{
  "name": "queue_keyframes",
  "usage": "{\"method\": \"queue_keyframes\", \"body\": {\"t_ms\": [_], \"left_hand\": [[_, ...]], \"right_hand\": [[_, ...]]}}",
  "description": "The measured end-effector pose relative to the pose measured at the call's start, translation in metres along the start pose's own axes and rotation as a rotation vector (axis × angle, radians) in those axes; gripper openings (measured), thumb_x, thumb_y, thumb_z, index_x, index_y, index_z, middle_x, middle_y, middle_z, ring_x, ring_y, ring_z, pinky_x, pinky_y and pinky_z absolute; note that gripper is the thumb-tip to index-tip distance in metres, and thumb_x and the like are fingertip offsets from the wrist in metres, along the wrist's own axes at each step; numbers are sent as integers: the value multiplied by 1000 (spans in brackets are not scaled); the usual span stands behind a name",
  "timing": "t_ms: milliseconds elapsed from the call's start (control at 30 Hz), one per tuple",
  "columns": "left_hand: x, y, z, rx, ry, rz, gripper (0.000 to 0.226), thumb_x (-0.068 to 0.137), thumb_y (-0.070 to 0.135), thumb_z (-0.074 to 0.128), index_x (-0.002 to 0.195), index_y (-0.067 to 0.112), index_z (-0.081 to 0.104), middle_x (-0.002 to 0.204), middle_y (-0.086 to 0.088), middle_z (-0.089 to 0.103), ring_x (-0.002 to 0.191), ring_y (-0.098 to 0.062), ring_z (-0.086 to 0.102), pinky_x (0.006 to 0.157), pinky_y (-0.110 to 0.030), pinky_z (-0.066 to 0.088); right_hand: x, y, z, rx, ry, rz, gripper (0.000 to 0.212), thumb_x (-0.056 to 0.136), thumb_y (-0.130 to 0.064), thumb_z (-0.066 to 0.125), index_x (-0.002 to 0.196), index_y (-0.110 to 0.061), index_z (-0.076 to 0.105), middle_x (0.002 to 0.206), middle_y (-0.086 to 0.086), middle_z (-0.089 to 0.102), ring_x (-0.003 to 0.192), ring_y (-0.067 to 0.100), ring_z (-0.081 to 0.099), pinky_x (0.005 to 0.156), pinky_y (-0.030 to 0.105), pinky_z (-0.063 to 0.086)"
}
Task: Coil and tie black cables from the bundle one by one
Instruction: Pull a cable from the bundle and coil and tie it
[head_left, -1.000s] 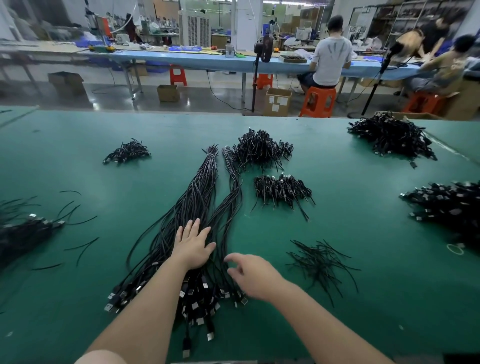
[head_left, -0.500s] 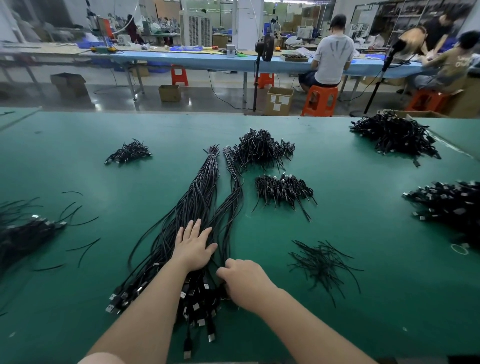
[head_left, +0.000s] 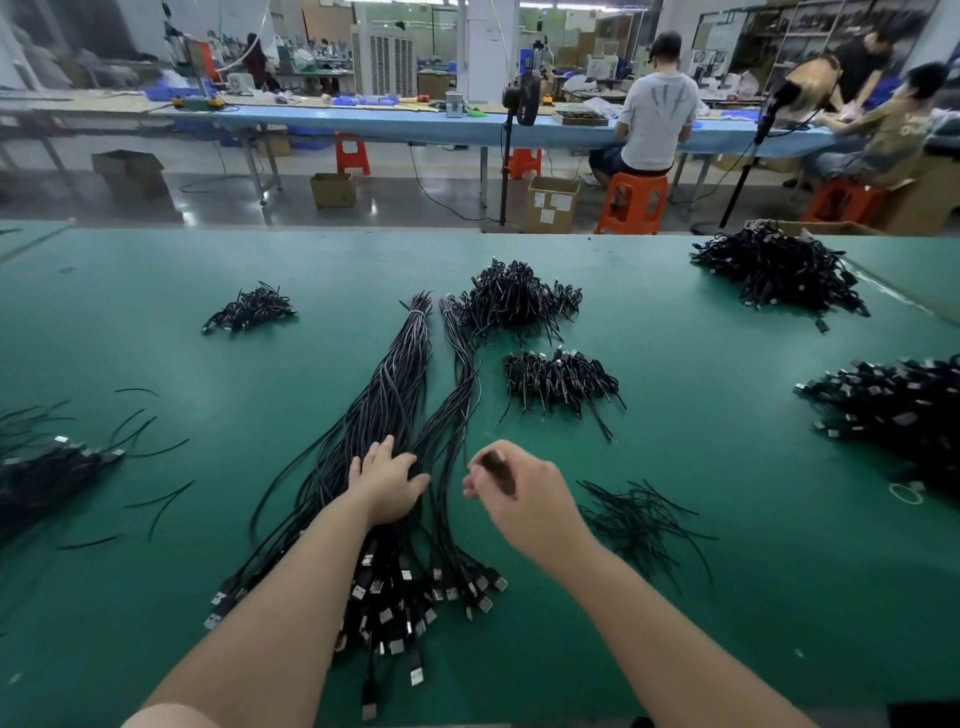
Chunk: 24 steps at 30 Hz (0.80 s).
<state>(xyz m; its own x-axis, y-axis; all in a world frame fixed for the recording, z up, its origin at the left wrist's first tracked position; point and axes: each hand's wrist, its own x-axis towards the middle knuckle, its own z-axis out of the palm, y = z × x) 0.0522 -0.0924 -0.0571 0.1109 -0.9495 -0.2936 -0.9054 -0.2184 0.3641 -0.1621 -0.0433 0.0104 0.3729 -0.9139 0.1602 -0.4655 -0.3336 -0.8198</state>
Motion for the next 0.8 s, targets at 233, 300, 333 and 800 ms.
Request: {"method": "queue_keyframes", "body": {"t_ms": [233,300,333,800], "left_hand": [[-68,95,-42,-728,113,515,43,89,17,45,110,49,66,114,10,71,108,-18,64,100,-46,50],[-78,106,-43,-724,136,561,29,98,21,46,105,41,67,95,6,73,90,-29,66,83,-48,54],[-81,109,-44,-718,160,576,25,103,22,46,103,37,66,88,6,71,81,-29,65,75,-45,55],[-83,89,-17,-539,230,493,30,106,39,41,79,37,54,69,9,60,51,-1,48,48,-16,40]], "right_hand": [[12,-17,-42,153,134,43,9,96,-17,64,90,-20,70,79,0,73,71,11,71,73,37,61],[14,-22,-52,228,161,58,10,96,-16,64,89,-17,71,75,1,73,65,12,69,65,30,59],[13,-25,-56,267,172,59,12,96,-16,65,86,-15,71,71,0,72,62,11,67,62,26,57],[10,-50,-86,711,288,101,20,83,-30,66,88,-13,76,68,-2,65,61,9,57,61,23,53]]}}
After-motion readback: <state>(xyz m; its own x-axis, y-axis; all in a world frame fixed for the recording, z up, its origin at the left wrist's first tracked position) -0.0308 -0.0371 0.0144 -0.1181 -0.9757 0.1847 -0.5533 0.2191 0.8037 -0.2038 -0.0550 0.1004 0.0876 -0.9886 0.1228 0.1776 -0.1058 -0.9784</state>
